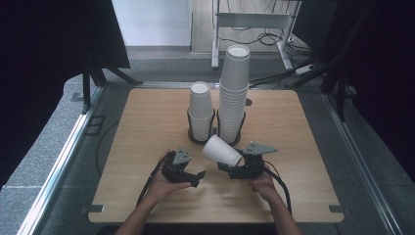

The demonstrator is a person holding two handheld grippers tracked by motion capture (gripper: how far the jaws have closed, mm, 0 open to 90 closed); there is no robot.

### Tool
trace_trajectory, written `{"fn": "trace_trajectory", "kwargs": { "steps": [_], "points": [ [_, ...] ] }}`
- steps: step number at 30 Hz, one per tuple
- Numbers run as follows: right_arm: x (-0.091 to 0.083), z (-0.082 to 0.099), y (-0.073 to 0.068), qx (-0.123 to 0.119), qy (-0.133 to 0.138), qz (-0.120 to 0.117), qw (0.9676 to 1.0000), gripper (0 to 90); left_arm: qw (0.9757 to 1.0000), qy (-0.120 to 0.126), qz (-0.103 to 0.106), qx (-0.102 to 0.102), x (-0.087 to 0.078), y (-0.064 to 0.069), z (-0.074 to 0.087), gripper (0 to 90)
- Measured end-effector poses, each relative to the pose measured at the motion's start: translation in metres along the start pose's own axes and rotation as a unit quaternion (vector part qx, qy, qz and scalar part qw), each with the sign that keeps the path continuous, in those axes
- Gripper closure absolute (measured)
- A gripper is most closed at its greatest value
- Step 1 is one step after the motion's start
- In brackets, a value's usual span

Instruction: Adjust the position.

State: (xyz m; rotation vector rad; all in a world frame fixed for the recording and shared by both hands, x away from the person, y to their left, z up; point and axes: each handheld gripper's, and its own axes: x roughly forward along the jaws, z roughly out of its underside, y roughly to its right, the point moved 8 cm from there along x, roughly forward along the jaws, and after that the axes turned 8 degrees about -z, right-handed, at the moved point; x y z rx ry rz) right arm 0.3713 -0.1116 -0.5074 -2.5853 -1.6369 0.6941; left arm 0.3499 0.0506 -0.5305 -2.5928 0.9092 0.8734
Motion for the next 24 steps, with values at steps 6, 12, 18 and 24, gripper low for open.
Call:
{"fn": "trace_trajectory", "kwargs": {
  "steps": [6,12,18,24],
  "points": [
    [-0.003,-0.002,-0.001,0.003,0.027,-0.007,0.9996,20.7,0.9996,-0.003,0.002,-0.028,0.001,-0.006,0.002,7.6],
    [-0.007,-0.006,-0.002,0.032,0.069,-0.027,0.9968,20.7,0.9976,-0.004,0.013,-0.068,0.003,-0.012,0.004,8.3],
    [-0.009,-0.008,-0.005,0.021,0.083,-0.027,0.996,20.7,0.9943,0.003,0.031,-0.102,0.003,-0.015,0.003,8.3],
    [-0.01,-0.009,-0.008,0.012,0.1,-0.028,0.9945,20.7,0.9891,0.009,0.044,-0.14,0.004,-0.018,0.004,10.3]
  ]
}}
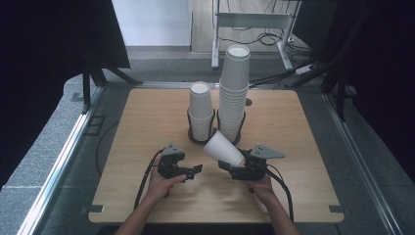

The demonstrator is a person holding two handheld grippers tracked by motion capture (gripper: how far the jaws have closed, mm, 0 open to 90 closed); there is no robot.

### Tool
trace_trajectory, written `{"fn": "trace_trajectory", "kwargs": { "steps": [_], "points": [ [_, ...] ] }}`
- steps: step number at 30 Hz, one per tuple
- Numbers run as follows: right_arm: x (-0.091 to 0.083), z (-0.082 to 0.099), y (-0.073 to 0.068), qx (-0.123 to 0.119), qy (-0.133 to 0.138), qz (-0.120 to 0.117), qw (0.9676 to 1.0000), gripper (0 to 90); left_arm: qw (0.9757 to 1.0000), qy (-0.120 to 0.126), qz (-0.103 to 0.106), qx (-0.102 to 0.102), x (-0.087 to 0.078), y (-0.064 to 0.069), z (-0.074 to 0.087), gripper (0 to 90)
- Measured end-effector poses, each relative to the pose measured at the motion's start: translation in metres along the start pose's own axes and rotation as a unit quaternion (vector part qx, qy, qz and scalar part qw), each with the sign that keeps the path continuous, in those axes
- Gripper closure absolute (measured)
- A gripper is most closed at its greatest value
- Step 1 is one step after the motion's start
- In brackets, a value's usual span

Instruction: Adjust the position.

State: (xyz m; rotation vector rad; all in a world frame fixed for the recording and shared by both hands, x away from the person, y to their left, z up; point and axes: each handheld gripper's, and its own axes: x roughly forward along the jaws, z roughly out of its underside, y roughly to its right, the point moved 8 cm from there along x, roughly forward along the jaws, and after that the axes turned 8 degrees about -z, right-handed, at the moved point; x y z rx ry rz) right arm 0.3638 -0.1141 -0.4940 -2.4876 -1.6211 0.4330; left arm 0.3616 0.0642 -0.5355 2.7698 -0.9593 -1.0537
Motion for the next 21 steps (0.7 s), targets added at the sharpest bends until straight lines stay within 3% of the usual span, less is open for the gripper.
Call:
{"fn": "trace_trajectory", "kwargs": {
  "steps": [3,5,8,9,12,16,21],
  "points": [
    [-0.001,0.0,-0.002,-0.002,0.01,-0.002,1.0,20.7,1.0,0.004,0.001,-0.009,0.0,-0.001,0.0,10.5],
    [-0.001,-0.002,-0.004,-0.003,0.018,-0.005,0.9998,20.7,0.9995,0.007,0.019,-0.024,-0.001,0.0,-0.002,10.5],
    [-0.002,-0.004,-0.007,-0.006,0.03,-0.012,0.9994,20.7,0.9968,0.022,0.058,-0.051,-0.006,0.004,-0.007,10.5],
    [-0.002,-0.005,-0.008,-0.008,0.034,-0.013,0.9993,20.7,0.9963,0.024,0.063,-0.054,-0.006,0.005,-0.008,10.5],
    [-0.001,-0.005,-0.009,-0.01,0.037,-0.013,0.9992,20.7,0.9922,0.041,0.094,-0.07,-0.011,0.01,-0.012,10.2],
    [-0.001,-0.004,-0.009,-0.012,0.041,-0.011,0.999,20.7,0.9829,0.061,0.146,-0.095,-0.015,0.019,-0.019,7.8],
    [0.002,-0.002,-0.012,-0.017,0.041,-0.012,0.9989,20.8,0.9762,0.065,0.174,-0.111,-0.016,0.024,-0.023,6.3]
  ]
}}
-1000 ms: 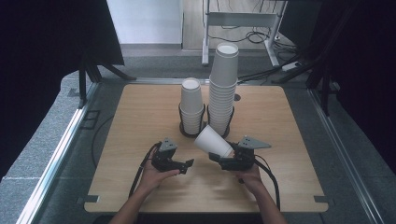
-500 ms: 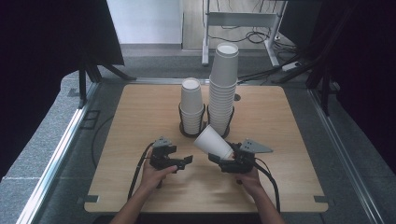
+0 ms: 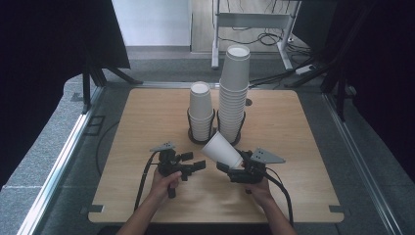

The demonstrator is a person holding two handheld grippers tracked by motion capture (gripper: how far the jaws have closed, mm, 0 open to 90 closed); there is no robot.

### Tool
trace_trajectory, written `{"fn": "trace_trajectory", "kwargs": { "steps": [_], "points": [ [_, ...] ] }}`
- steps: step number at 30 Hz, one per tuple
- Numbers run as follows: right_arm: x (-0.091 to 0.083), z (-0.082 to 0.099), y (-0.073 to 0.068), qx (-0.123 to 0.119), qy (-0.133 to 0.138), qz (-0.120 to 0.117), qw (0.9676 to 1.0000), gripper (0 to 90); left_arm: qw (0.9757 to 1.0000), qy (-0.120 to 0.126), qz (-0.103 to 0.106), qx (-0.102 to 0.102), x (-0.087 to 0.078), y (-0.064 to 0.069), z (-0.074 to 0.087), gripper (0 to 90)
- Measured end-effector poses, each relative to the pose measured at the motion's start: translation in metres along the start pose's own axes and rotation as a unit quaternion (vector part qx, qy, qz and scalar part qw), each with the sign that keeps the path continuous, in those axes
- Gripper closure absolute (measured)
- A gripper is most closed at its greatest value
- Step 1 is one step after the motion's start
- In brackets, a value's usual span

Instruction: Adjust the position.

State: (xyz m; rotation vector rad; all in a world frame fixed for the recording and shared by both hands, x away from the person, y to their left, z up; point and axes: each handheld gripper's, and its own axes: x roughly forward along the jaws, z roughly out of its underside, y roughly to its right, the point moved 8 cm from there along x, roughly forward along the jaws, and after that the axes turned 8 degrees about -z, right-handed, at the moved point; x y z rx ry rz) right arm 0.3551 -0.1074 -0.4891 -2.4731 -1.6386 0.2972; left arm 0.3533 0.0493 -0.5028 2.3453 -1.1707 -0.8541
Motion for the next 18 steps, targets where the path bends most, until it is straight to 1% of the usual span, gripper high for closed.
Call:
{"fn": "trace_trajectory", "kwargs": {
  "steps": [3,5,9,14,16,18],
  "points": [
    [0.002,0.001,-0.003,-0.005,-0.002,-0.001,1.0,20.8,0.9996,0.005,0.024,-0.016,0.001,0.004,-0.003,5.6],
    [0.004,0.002,-0.005,-0.009,-0.004,-0.005,0.9999,20.8,0.9994,0.004,0.03,-0.018,0.002,0.005,-0.003,5.1],
    [0.009,0.005,-0.009,-0.019,-0.009,-0.006,0.9998,20.9,0.9985,0.005,0.049,-0.025,0.005,0.009,-0.004,3.0],
    [0.016,0.011,-0.013,-0.027,-0.023,-0.01,0.9993,21.1,0.9976,0.014,0.056,-0.037,0.008,0.011,-0.009,2.6],
    [0.02,0.014,-0.016,-0.034,-0.031,-0.012,0.9989,21.1,0.9966,0.013,0.067,-0.047,0.01,0.01,-0.01,1.5],
    [0.024,0.017,-0.018,-0.041,-0.037,-0.013,0.9984,21.2,0.9959,0.014,0.071,-0.054,0.012,0.009,-0.01,0.6]
  ]
}}
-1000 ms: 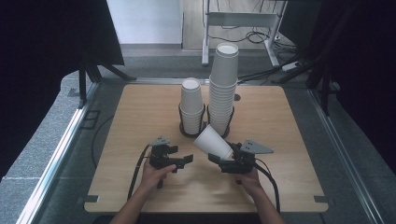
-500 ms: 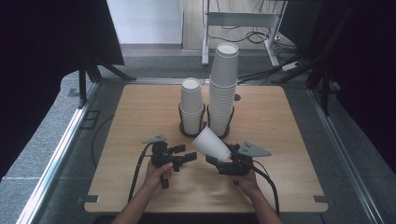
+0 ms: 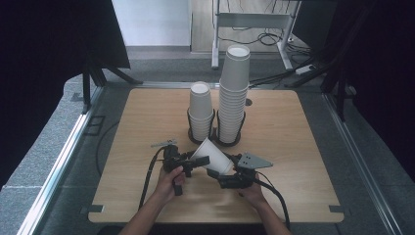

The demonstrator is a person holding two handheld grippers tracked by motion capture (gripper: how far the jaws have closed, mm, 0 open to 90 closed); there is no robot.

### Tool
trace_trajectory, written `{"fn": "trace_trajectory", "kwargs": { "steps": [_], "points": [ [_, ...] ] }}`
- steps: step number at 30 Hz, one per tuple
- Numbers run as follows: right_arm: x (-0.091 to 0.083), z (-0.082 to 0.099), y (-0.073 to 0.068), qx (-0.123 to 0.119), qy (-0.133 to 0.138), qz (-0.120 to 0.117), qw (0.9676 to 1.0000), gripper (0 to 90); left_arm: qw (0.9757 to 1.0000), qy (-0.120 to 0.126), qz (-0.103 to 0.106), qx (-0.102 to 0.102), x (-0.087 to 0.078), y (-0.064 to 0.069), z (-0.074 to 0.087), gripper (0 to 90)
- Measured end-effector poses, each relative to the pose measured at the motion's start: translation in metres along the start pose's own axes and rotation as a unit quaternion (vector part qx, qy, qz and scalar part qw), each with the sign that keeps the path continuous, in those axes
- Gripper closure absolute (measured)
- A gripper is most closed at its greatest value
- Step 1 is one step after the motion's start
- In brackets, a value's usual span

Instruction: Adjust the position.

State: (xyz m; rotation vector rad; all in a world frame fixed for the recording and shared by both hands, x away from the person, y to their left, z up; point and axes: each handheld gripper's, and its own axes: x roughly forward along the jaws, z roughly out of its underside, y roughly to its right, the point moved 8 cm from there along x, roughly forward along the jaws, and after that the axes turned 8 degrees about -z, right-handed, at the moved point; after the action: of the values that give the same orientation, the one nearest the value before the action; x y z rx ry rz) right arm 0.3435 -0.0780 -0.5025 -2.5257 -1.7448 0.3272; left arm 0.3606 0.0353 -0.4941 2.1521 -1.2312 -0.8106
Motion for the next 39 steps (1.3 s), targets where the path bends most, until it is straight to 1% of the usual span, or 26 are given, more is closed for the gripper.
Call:
{"fn": "trace_trajectory", "kwargs": {
  "steps": [5,8,9,11,16,19,20,21,24,31,35,37,39],
  "points": [
    [0.007,0.005,-0.003,-0.011,-0.016,0.002,0.9998,21.3,1.0,0.003,-0.003,-0.007,0.003,-0.004,-0.001,0.7],
    [0.008,0.007,-0.002,-0.01,-0.02,0.003,0.9997,21.2,0.9999,0.005,-0.003,-0.011,0.004,-0.005,-0.001,2.0],
    [0.008,0.008,-0.002,-0.013,-0.022,0.005,0.9996,21.1,0.9999,0.007,-0.004,-0.01,0.004,-0.005,-0.001,2.5],
    [0.008,0.009,-0.001,-0.014,-0.027,0.007,0.9995,20.9,0.9999,0.009,-0.007,-0.006,0.004,-0.005,-0.001,3.5],
    [0.009,0.011,0.0,-0.012,-0.032,0.004,0.9994,20.7,0.9997,0.021,-0.012,0.007,0.005,-0.004,-0.002,5.1],
    [0.011,0.013,-0.001,-0.011,-0.036,0.002,0.9993,20.9,0.9996,0.023,-0.011,0.012,0.008,0.0,0.0,8.9],
    [0.012,0.014,-0.001,-0.01,-0.037,0.003,0.9993,20.9,0.9992,0.025,-0.019,0.023,0.008,0.0,0.0,9.6],
    [0.013,0.014,-0.001,-0.008,-0.037,0.002,0.9993,20.8,0.999,0.025,-0.023,0.028,0.007,0.0,0.0,10.0],
    [0.013,0.014,-0.001,-0.01,-0.039,0.002,0.9992,20.6,0.9991,0.025,-0.021,0.029,0.007,0.001,0.0,10.7],
    [0.013,0.016,-0.001,-0.009,-0.047,-0.004,0.9988,19.6,0.9985,0.031,-0.025,0.038,0.006,0.001,0.0,12.8],
    [0.012,0.017,-0.002,-0.008,-0.051,-0.001,0.9986,19.5,0.9977,0.041,-0.033,0.044,0.002,0.001,-0.004,13.3],
    [0.012,0.019,-0.001,-0.004,-0.059,-0.001,0.9982,16.5,0.9972,0.046,-0.036,0.045,-0.002,0.001,-0.006,13.3],
    [0.012,0.021,-0.001,-0.005,-0.066,0.002,0.9978,14.7,0.9965,0.053,-0.04,0.052,-0.006,0.001,-0.009,13.4]
  ]
}}
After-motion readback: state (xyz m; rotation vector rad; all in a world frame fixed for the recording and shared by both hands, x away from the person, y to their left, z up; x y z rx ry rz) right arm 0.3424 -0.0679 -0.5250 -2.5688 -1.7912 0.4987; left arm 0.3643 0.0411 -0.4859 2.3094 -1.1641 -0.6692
